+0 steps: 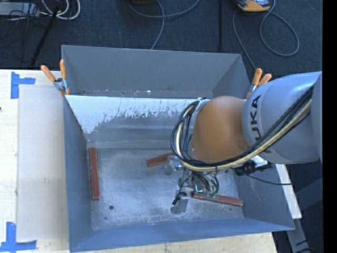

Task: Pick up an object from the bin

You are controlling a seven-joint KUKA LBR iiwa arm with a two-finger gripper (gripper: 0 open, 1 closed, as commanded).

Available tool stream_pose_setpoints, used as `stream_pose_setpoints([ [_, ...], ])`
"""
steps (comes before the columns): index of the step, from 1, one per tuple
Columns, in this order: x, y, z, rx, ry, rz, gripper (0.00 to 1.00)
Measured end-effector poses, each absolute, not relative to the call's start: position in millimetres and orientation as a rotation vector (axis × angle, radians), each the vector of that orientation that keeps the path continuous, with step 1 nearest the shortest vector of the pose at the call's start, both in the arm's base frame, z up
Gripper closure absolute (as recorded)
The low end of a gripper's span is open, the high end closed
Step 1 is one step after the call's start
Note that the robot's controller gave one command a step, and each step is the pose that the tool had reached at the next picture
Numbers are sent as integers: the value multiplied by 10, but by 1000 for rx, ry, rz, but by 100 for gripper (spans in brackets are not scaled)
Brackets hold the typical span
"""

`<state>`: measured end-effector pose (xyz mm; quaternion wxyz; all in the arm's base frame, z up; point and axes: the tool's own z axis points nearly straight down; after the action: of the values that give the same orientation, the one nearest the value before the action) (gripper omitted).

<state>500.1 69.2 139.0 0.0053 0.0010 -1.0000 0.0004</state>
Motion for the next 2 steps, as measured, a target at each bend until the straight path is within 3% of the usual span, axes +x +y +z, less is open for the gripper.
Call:
stream_pose_setpoints([
  [1,5331,-215,812,236,-3129,4,0],
  [2,5612,-523,886,172,-3139,2,0],
])
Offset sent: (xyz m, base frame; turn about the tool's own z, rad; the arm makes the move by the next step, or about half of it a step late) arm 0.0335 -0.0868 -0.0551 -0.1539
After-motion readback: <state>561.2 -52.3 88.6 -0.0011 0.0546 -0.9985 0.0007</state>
